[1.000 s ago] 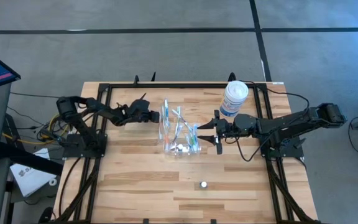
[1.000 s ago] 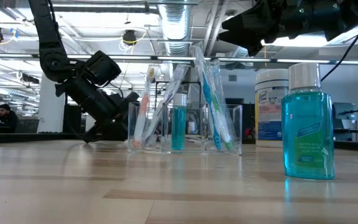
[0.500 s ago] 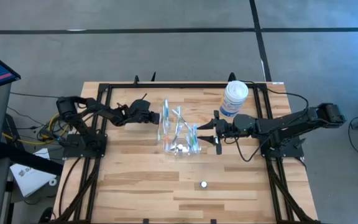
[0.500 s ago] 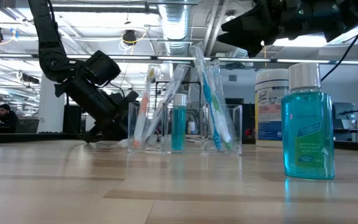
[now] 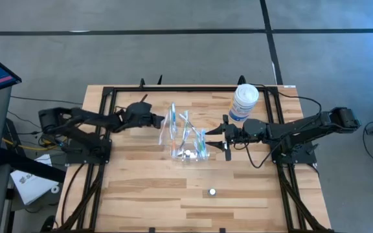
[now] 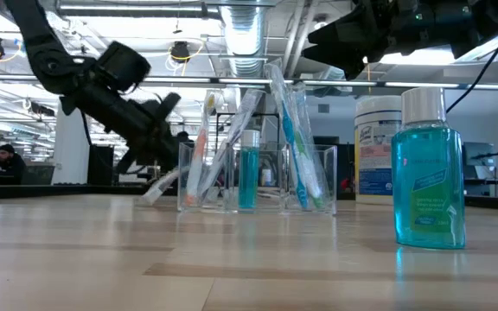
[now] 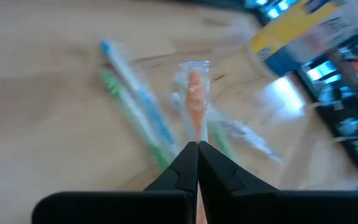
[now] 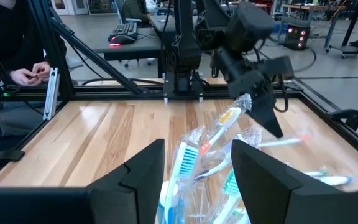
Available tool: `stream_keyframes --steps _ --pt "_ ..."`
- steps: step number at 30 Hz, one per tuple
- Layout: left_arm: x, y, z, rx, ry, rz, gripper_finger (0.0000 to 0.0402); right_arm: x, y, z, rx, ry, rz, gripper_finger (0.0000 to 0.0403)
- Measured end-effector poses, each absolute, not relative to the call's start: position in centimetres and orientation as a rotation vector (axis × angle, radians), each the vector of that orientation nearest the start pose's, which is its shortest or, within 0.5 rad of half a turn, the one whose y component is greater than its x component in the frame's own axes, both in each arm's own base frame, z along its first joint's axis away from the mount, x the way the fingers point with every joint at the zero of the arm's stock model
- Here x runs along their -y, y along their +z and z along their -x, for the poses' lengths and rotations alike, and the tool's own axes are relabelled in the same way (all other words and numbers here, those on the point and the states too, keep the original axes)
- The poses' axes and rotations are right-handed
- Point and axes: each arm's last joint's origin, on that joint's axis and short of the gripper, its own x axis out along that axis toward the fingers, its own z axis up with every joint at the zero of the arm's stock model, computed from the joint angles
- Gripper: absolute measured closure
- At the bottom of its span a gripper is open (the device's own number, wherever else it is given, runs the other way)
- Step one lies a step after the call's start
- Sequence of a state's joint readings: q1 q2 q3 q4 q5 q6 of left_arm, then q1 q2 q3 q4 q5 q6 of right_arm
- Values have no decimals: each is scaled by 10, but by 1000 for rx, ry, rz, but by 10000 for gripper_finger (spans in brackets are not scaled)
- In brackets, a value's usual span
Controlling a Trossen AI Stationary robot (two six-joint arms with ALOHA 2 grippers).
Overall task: Pick & Place toothbrushing station
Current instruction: Put the orange toothbrush into the transparent organizer
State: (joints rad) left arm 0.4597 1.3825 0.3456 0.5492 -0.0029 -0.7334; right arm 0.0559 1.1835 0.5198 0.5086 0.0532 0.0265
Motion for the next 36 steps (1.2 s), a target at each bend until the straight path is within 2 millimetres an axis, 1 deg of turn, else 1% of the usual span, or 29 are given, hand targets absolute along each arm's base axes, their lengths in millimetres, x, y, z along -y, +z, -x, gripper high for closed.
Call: stream_keyframes --steps 15,27,36 --pt "-71 196 -193 -49 406 696 401 -12 229 -245 -154 2 -7 226" --pt "-45 225 -186 65 236 542 401 -12 231 -246 -140 3 19 226" --pt "-25 241 -185 173 114 394 401 -12 235 -246 -100 4 16 226"
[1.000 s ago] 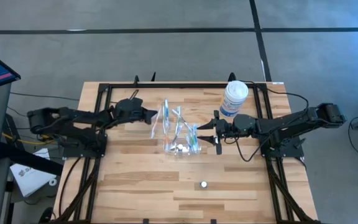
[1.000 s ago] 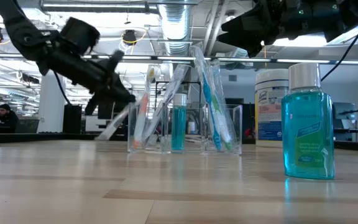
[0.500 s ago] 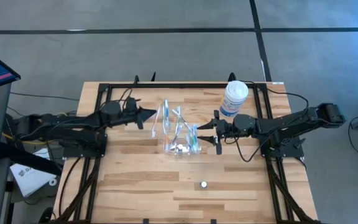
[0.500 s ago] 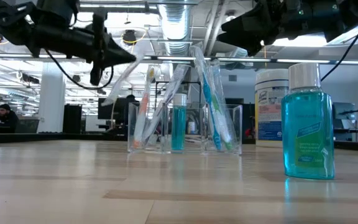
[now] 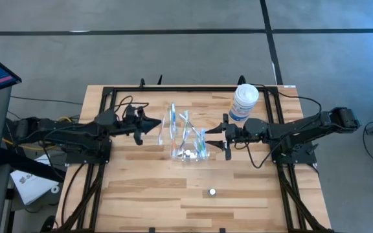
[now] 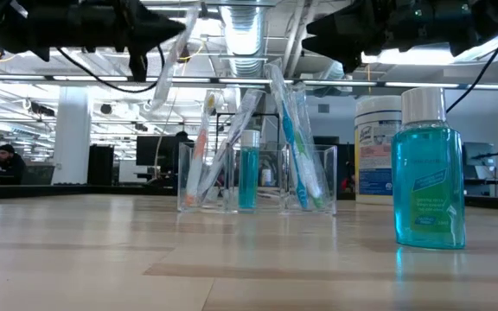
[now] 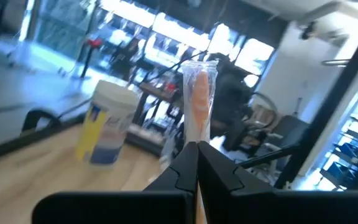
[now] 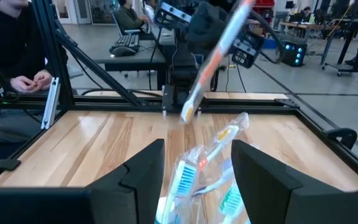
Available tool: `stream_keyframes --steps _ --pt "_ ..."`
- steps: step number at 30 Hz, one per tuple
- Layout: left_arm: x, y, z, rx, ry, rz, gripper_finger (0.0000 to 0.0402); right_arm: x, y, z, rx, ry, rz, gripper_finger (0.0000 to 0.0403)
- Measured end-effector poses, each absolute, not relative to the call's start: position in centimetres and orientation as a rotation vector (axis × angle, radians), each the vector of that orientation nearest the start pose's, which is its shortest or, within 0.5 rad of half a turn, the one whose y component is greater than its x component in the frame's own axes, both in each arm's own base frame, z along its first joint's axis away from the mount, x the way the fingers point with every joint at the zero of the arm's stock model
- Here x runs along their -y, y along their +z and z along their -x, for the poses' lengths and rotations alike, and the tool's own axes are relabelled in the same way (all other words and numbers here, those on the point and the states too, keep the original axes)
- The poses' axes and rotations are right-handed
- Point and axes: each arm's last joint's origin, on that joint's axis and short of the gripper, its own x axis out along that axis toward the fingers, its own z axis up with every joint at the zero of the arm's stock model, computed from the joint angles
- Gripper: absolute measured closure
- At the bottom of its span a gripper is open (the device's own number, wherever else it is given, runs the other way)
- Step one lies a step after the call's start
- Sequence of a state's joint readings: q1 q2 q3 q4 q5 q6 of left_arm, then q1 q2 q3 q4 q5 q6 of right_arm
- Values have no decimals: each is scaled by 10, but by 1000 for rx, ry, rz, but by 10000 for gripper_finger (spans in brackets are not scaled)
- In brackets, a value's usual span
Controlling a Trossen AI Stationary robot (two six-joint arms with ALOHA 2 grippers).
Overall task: Pick & Place toothbrushing station
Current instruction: Put the orange toothbrush into the transparent organizer
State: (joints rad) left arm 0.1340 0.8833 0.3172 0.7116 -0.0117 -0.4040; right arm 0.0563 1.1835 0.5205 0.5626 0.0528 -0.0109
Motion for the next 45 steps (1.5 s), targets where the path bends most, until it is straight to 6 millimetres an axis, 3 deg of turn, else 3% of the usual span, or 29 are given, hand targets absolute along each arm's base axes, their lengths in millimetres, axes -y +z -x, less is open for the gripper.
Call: stream_keyframes --steps 11,23,34,45 --pt "-20 244 -187 217 99 499 401 -24 253 -254 -143 63 201 230" --pt "-21 241 -197 190 68 741 401 -51 273 -256 -161 91 473 286" --pt "-22 259 -229 135 -60 883 401 -64 278 -258 -146 133 622 290" --pt "-28 257 -263 47 -97 911 401 -94 269 -289 -252 38 902 289"
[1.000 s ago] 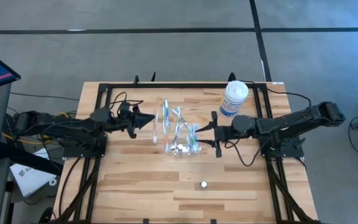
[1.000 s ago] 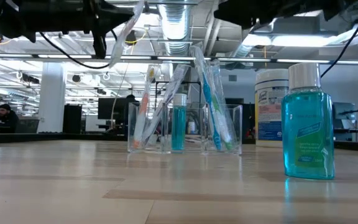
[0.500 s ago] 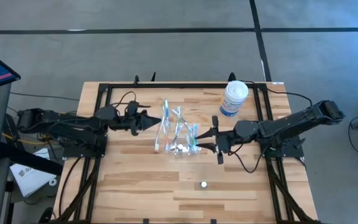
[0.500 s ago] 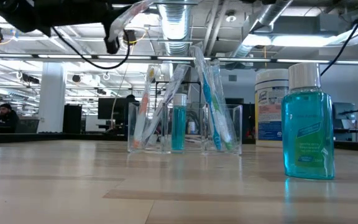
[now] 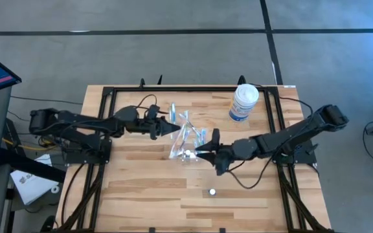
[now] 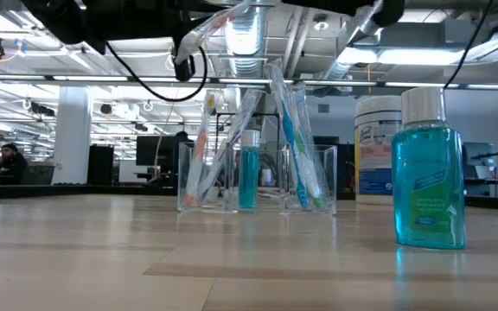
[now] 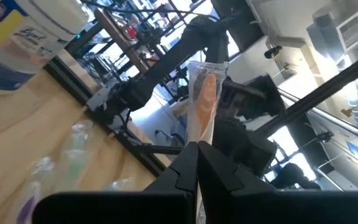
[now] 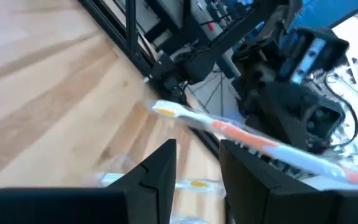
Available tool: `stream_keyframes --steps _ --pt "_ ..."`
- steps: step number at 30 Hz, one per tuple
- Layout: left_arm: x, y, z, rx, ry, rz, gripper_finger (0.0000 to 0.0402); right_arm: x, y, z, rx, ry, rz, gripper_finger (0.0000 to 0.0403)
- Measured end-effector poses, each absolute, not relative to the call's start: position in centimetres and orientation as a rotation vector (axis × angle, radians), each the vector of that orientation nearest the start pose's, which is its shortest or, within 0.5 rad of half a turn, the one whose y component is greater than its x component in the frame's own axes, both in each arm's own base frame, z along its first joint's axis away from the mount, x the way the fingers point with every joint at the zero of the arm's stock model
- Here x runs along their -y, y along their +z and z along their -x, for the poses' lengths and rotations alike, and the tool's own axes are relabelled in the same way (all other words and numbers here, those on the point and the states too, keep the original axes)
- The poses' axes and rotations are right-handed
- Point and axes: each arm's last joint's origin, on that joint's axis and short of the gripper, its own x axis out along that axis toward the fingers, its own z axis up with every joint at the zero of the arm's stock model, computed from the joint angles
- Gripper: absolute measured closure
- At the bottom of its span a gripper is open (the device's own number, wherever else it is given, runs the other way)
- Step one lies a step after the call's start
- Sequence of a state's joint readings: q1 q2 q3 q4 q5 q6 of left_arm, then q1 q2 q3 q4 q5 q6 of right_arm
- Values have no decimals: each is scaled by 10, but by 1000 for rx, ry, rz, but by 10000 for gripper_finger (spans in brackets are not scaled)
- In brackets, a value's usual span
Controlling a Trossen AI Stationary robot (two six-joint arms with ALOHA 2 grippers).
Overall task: Pick & Place toothbrushing station
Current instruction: Put the orange toothbrush into the transparent organizer
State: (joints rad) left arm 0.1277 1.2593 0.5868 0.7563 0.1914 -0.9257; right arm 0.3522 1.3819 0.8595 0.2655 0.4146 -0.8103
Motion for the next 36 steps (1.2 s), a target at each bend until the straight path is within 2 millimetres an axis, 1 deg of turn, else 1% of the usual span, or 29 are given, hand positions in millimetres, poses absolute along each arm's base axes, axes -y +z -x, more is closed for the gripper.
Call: stream_keyframes --steps 5,13,20,23,27,32,36 --pt "-28 263 -269 50 -130 914 401 -102 268 -301 -286 -9 986 289" --pt "-28 263 -268 46 -129 930 401 -117 260 -325 -379 -58 1186 289" --pt "-28 263 -268 40 -139 930 401 -123 254 -346 -457 -92 1286 285" --pt "-28 263 -268 36 -144 930 401 -126 254 -354 -477 -110 1327 268" --pt "-28 263 -268 35 -144 930 401 -128 256 -362 -499 -143 1374 233" --pt "-27 262 -268 32 -148 929 401 -130 261 -363 -487 -154 1404 195" --pt "-27 262 -268 28 -148 930 401 -130 263 -363 -490 -165 1467 185"
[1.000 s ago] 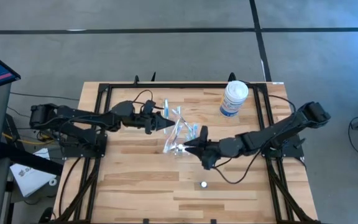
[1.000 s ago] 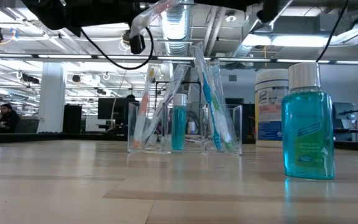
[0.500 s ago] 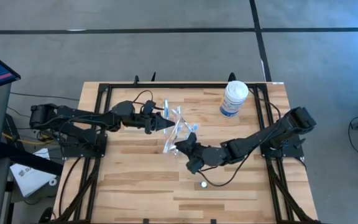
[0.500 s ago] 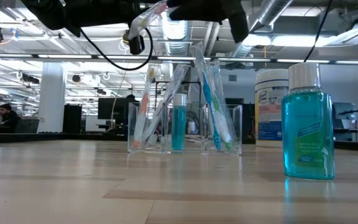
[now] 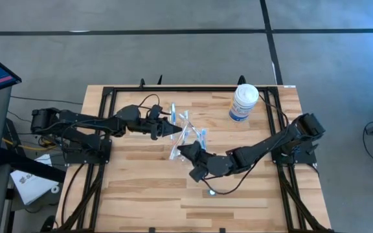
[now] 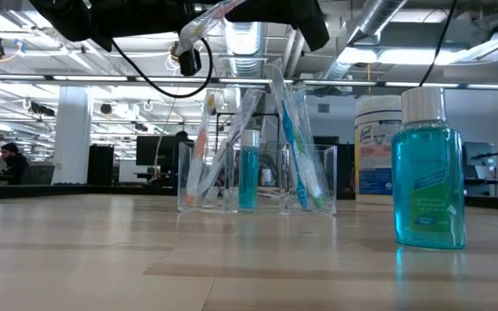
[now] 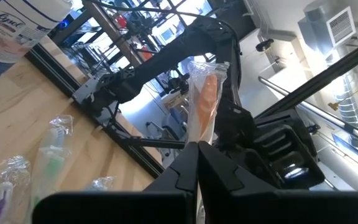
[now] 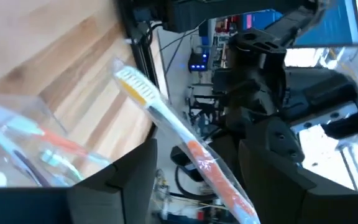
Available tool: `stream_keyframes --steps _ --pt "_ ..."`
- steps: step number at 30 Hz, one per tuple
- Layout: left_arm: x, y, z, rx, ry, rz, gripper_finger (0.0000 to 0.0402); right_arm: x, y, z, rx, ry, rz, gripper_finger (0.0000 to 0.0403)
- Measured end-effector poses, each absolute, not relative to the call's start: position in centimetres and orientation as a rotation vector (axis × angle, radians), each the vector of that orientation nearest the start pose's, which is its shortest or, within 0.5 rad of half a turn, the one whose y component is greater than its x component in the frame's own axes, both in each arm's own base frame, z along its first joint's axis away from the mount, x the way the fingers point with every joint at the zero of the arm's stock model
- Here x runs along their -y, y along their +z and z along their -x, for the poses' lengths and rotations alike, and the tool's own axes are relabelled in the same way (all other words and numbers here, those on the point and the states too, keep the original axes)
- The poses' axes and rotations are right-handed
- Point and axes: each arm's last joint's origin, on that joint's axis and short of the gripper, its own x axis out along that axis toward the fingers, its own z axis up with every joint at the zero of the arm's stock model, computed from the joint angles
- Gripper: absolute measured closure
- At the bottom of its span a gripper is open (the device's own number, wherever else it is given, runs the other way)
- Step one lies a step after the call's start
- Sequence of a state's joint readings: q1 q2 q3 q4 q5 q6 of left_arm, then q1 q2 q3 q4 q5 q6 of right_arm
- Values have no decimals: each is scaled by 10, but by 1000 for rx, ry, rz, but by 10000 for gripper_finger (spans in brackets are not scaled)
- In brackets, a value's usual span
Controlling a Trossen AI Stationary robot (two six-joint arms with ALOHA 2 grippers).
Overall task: Pick & Place toothbrushing station
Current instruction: Put the orange toothbrush into the transparent organizer
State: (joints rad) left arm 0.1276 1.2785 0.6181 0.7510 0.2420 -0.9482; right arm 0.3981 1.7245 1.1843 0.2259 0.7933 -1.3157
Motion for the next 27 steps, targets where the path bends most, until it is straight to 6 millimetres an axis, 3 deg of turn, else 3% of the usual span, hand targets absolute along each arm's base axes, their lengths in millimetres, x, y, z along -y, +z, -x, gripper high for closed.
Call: stream_keyframes --steps 20,27 --pt "-26 261 -268 3 -178 950 401 -132 219 -397 -559 -229 1907 232" --pt "-26 261 -268 -3 -178 951 401 -132 221 -401 -539 -268 1967 235"
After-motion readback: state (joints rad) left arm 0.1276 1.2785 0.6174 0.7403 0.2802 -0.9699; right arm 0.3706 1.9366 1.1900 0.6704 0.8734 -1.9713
